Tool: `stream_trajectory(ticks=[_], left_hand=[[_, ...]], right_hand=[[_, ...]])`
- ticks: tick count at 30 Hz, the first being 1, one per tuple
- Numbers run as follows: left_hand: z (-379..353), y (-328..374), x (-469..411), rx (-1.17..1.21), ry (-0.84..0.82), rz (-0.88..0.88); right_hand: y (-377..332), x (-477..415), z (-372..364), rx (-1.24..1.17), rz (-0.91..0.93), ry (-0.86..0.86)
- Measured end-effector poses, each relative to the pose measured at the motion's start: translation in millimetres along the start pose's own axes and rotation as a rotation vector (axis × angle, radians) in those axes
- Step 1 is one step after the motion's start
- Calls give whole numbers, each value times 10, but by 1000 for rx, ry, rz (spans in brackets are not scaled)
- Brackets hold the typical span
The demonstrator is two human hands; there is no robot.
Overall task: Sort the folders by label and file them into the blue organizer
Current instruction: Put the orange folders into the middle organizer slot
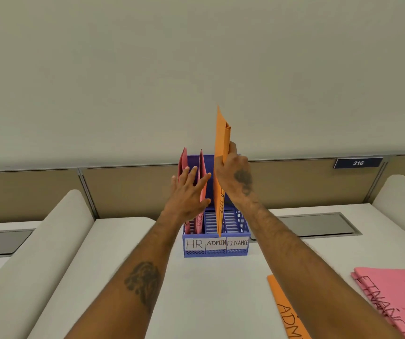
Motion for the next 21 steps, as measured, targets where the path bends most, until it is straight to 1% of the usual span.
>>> stream_trajectory(ticks=[4, 9, 15, 18, 21], left_hand=[[-261, -36, -95, -47, -39, -41], [-285, -161, -61, -2, 72, -9], [-317, -263, -3, -23, 104, -1], [-344, -298, -1, -49, 99, -1], [-351, -317, 2, -49, 108, -4]], right_hand=[[201, -8, -201, -5, 27, 13], [400, 45, -425, -30, 68, 24], [552, 151, -671, -65, 113, 50], [654, 198, -819, -56, 106, 18], [816, 280, -974, -16, 41, -50]])
Point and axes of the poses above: each hand's wrist, its own x-axis away from the middle knuckle, its own z-axis out of the back of the hand, y = z × x, the point moved 9 cm from there along -x, towards the middle knuckle, and after that the axes turned 11 degrees about -x, right-handed, at the moved point
